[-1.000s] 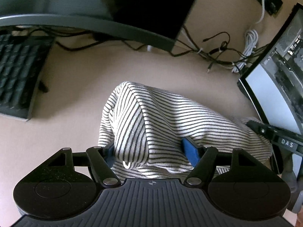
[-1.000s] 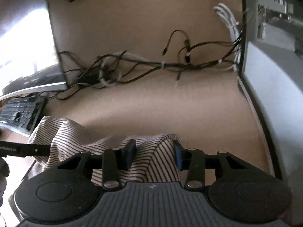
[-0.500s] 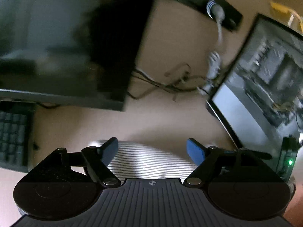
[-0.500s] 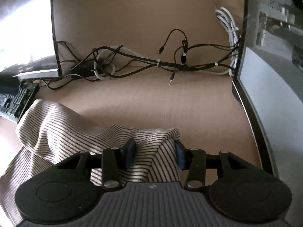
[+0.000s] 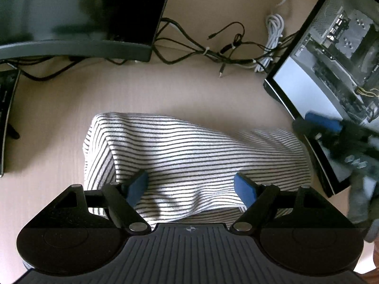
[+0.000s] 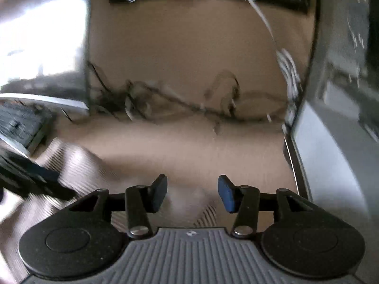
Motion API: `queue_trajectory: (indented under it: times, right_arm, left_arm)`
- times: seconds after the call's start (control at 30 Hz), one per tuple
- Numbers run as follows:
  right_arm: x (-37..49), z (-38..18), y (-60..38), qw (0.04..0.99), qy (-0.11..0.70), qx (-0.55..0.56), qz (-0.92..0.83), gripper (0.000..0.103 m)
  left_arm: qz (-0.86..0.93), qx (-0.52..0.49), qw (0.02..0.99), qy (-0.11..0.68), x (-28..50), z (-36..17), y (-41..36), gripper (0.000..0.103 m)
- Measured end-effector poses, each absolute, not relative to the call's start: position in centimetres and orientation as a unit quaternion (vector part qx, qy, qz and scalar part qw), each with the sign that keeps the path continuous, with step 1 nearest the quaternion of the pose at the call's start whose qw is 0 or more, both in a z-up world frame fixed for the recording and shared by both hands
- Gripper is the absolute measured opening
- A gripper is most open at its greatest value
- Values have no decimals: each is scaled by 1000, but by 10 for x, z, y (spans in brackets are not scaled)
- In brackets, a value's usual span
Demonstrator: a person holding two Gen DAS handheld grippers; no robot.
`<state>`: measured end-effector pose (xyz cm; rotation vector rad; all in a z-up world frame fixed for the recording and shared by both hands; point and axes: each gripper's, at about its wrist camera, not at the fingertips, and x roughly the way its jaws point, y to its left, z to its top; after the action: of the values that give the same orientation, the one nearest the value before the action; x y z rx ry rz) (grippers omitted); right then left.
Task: Fold clothes
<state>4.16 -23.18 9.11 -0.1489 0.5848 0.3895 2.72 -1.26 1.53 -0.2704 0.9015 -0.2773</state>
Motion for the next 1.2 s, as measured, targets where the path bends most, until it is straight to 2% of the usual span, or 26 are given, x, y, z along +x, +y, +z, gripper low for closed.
queue_trajectory:
  times: [0.07, 0.2, 0.37, 0.53, 0.6, 0.67, 0.8, 0.9, 1.0, 1.07, 1.13, 1.2]
  right_arm:
    - [38, 98, -226, 931, 284, -59, 221, 48]
    - [39, 79, -214, 908, 333, -63, 244, 48]
    - [51, 80, -196, 894, 334, -89, 286, 48]
    - [63, 82, -179, 876, 334, -115, 327, 59]
    - [68, 83, -172, 869, 334, -125, 344, 69]
    - [72, 83, -165, 861, 334, -135, 360, 77]
    - [84, 65, -135, 834, 344, -169, 398, 79]
    - [92, 50, -119, 819, 357, -182, 411, 86]
    - [103, 40, -111, 806, 378, -173, 421, 87]
    - [97, 43, -110, 808, 374, -171, 421, 73]
    - [82, 50, -109, 815, 359, -179, 417, 51]
    - [68, 57, -109, 822, 344, -187, 414, 40]
  left_arm:
    - [-134, -130, 883, 431, 26, 17, -12, 85]
    - [-137, -141, 882, 429, 26, 17, -9, 85]
    - [-138, -160, 881, 423, 21, 17, -2, 85]
    - [-134, -186, 883, 410, 10, 21, 9, 86]
    - [-120, -198, 886, 401, -1, 28, 18, 88]
    - [-93, -202, 891, 396, -10, 35, 28, 95]
    - [-8, -191, 898, 397, -27, 49, 50, 95]
    - [21, -189, 901, 389, -37, 58, 62, 95]
    - [35, -183, 904, 384, -46, 64, 66, 96]
    - [38, -183, 905, 382, -51, 66, 67, 96]
    - [39, -184, 905, 381, -53, 67, 66, 96]
    - [37, -185, 907, 377, -55, 69, 66, 96]
